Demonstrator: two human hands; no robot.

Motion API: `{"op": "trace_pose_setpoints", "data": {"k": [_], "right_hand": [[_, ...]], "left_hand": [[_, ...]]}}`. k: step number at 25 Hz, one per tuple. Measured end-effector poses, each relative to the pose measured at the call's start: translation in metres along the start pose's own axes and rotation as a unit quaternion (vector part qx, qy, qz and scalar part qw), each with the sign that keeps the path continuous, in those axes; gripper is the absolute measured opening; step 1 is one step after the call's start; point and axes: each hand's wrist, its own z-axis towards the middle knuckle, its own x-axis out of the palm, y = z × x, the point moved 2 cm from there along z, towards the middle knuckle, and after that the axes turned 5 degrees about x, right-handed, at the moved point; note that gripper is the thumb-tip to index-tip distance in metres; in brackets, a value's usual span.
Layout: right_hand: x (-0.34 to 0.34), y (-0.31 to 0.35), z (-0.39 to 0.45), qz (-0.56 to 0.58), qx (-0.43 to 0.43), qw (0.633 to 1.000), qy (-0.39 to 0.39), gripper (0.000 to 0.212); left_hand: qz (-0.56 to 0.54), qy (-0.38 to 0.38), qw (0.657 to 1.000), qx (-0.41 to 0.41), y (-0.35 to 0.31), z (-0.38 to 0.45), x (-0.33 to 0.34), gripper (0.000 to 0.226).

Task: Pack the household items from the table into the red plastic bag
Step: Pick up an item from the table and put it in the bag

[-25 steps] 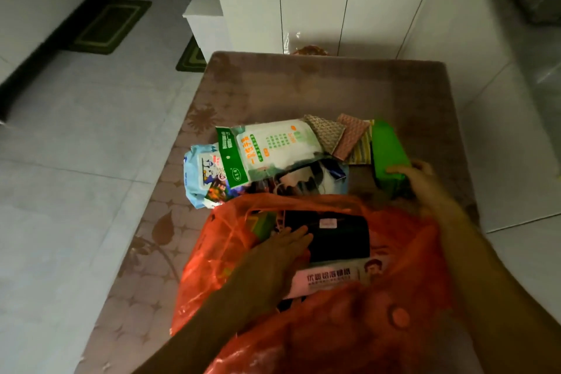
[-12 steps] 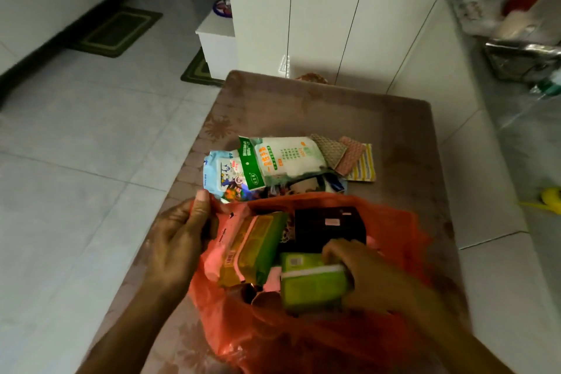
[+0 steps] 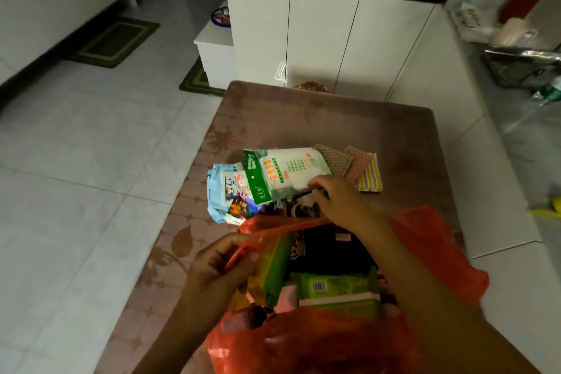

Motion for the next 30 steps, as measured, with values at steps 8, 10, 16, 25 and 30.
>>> {"op": "trace_pose_setpoints", "data": {"k": [8,10,16,25,30], "right_hand": [[0.031,-0.033,0.032,-0.070,0.113,0.991,-0.015,0.012],[-0.006,-0.016,-0.004,0.024,0.110,0.983,-0.144,0.017],[-0.016,0.033,-0.126,0.317,0.072,0.946,0.008,0.006],[0.014,0.053,-0.154,0.110,0.046,0.972,0.202,0.027],[0.068,0.087,-0.146,-0.094,0.012,0.988,0.126,0.026]], "left_hand": [[0.021,-0.001,0.999,0.046,-0.021,0.025,-0.018,0.020],[-0.038,-0.002,0.999,0.037,-0.027,0.024,-0.022,0.033],[-0.083,0.017,0.993,0.083,-0.043,0.014,-0.035,0.047],[-0.058,-0.009,0.998,0.039,-0.030,-0.019,-0.023,0.036],[-0.022,0.003,0.999,-0.027,-0.013,-0.036,-0.022,0.028]]}}
